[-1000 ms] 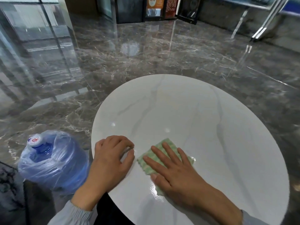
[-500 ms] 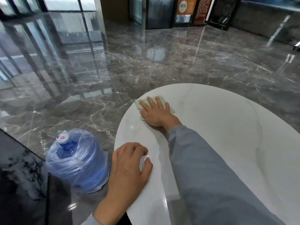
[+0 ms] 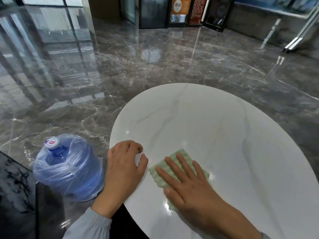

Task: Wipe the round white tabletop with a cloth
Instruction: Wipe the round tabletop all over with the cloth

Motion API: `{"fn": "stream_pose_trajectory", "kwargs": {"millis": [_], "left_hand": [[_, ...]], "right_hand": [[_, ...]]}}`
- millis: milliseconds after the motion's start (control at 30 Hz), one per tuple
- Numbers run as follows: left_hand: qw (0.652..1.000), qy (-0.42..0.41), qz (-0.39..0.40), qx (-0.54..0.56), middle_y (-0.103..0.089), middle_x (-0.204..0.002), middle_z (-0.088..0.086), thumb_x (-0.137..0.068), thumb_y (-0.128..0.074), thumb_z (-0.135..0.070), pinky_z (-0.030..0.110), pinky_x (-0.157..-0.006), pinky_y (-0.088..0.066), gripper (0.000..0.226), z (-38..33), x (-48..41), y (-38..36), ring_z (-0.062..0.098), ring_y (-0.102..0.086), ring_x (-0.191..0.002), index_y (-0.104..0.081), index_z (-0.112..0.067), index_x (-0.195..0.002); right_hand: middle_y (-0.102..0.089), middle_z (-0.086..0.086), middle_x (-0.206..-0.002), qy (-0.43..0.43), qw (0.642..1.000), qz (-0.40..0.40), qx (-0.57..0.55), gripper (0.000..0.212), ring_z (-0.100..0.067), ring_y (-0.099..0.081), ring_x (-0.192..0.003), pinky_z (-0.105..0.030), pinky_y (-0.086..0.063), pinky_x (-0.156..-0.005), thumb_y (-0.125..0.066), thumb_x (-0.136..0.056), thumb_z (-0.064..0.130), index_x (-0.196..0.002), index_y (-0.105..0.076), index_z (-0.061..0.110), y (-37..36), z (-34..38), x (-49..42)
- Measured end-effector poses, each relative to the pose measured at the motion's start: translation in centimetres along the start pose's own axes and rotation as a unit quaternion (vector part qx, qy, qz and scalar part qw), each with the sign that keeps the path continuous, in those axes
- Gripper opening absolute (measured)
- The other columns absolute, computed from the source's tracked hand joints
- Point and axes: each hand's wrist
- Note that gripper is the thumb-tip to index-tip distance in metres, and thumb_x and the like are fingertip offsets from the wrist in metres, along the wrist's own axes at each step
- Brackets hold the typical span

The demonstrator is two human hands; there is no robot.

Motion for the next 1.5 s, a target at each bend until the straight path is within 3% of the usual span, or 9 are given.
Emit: {"fn": "stream_pose_trajectory", "kwargs": {"millis": [267,367,567,733,1000,1100,1267,1367,1500], "left_hand": [[0.999,-0.023,0.007,-0.028,-0.068,-0.094,-0.003,-0.089,-0.062,-0.03,0.034,-0.083,-0.034,0.018,-0.2,-0.1,0.2,0.026,-0.062,-0.091,-0.073,-0.016,-0.094],[0.999,-0.032,0.017,-0.032,-0.068,-0.098,0.001,-0.088,-0.063,-0.033,0.041,-0.085,-0.038,0.022,-0.2,0.0,0.3,0.03,-0.063,-0.094,-0.073,-0.015,-0.095],[0.996,-0.038,0.031,-0.07,-0.066,-0.103,0.006,-0.087,-0.054,-0.044,0.049,-0.088,-0.037,0.037,-0.2,-0.1,-0.1,0.037,-0.061,-0.101,-0.072,-0.015,-0.1],[0.994,-0.031,0.065,-0.086,-0.064,-0.108,0.005,-0.087,-0.056,-0.046,0.048,-0.09,-0.038,0.036,-0.9,-0.2,0.4,0.036,-0.06,-0.105,-0.071,-0.018,-0.103],[0.993,-0.03,0.072,-0.091,-0.063,-0.111,0.003,-0.088,-0.052,-0.047,0.049,-0.091,-0.04,0.036,-0.9,0.0,0.5,0.034,-0.059,-0.106,-0.07,-0.021,-0.104],[0.99,-0.043,0.079,-0.108,-0.065,-0.111,0.005,-0.088,-0.049,-0.051,0.051,-0.09,-0.042,0.04,-1.0,0.3,0.1,0.036,-0.06,-0.106,-0.07,-0.021,-0.104],[0.991,-0.038,0.074,-0.102,-0.064,-0.11,0.003,-0.086,-0.047,-0.054,0.053,-0.09,-0.042,0.042,-0.9,0.0,-0.1,0.034,-0.061,-0.106,-0.071,-0.023,-0.102],[0.992,-0.041,0.074,-0.097,-0.066,-0.108,0.004,-0.085,-0.047,-0.052,0.052,-0.088,-0.043,0.042,-1.3,0.1,0.1,0.035,-0.062,-0.104,-0.072,-0.021,-0.1],[0.991,-0.041,0.087,-0.092,-0.065,-0.108,0.001,-0.084,-0.045,-0.049,0.049,-0.09,-0.041,0.041,-1.8,0.2,0.6,0.032,-0.061,-0.105,-0.07,-0.021,-0.1]], "right_hand": [[0.03,0.031,-0.161,-0.008,1.0,-0.011,-0.025,0.054,-0.002,0.038,-0.146,-0.047,0.018,-0.121,-0.014,-0.106,0.058,-0.153,0.011,0.064,-0.9,-0.8,2.8],[0.022,0.03,-0.164,-0.029,0.998,-0.034,-0.046,0.052,-0.003,0.034,-0.149,-0.049,0.017,-0.123,-0.012,-0.104,0.061,-0.15,0.01,0.068,-0.8,-1.9,0.5],[0.015,0.019,-0.17,-0.054,0.996,-0.036,-0.061,0.055,-0.012,0.029,-0.153,-0.05,0.023,-0.12,-0.015,-0.105,0.06,-0.158,0.001,0.056,0.6,-3.8,-7.7],[0.017,0.015,-0.17,-0.07,0.996,-0.025,-0.052,0.056,-0.017,0.028,-0.154,-0.054,0.023,-0.119,-0.014,-0.106,0.057,-0.16,0.002,0.052,1.2,-3.3,-11.5],[0.009,0.018,-0.171,-0.048,0.996,-0.066,-0.047,0.054,-0.01,0.021,-0.155,-0.045,0.017,-0.121,-0.017,-0.107,0.057,-0.159,-0.003,0.055,0.4,-4.5,-6.9],[0.008,0.021,-0.171,-0.1,0.992,-0.061,-0.043,0.053,-0.009,0.017,-0.156,-0.046,0.011,-0.124,-0.017,-0.108,0.057,-0.159,-0.002,0.056,1.0,-8.7,-4.6],[0.011,0.017,-0.171,-0.27,0.959,-0.054,-0.065,0.055,-0.016,0.015,-0.157,-0.051,0.007,-0.124,-0.015,-0.108,0.056,-0.161,-0.001,0.049,3.4,-17.8,-2.3],[0.017,0.012,-0.171,-0.324,0.942,-0.047,-0.079,0.057,-0.023,0.02,-0.157,-0.057,0.012,-0.122,-0.012,-0.108,0.055,-0.162,0.004,0.045,3.9,-18.4,-4.2],[0.019,0.009,-0.171,-0.219,0.973,-0.04,-0.067,0.058,-0.028,0.024,-0.155,-0.06,0.017,-0.12,-0.011,-0.108,0.055,-0.162,0.005,0.045,3.1,-11.4,-9.6]]}}
Point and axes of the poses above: each hand's wrist, its own x-axis away from the middle knuckle, its own y-axis out of the back of the hand, z = x × y
